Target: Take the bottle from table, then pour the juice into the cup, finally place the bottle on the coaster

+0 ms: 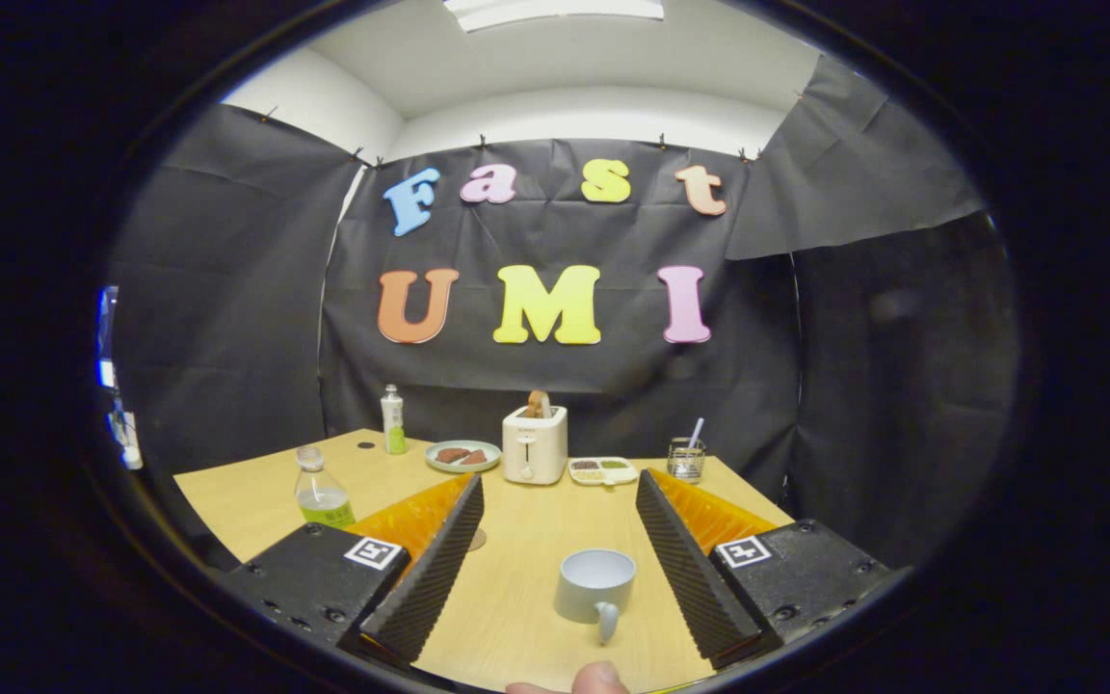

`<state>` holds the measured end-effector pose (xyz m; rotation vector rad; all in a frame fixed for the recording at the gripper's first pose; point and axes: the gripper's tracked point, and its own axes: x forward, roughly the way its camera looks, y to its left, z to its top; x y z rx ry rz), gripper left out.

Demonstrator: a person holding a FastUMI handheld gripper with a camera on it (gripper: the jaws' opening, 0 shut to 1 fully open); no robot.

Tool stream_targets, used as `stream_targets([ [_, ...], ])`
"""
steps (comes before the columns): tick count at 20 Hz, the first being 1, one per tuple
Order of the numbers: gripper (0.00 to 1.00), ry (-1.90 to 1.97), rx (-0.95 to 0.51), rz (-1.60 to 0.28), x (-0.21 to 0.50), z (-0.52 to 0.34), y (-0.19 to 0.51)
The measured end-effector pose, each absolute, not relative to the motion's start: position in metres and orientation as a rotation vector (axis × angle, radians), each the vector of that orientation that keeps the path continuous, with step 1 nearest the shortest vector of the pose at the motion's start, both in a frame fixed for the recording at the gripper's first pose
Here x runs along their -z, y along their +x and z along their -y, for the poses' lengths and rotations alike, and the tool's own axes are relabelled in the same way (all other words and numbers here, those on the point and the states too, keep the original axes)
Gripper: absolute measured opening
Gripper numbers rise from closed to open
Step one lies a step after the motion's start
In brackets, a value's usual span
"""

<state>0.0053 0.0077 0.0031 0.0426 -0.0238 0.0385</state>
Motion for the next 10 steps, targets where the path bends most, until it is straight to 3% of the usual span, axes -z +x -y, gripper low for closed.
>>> stream_targets([
  [10, 1.0, 0.057, -0.018, 0.036, 0.001, 0.005, 0.003],
])
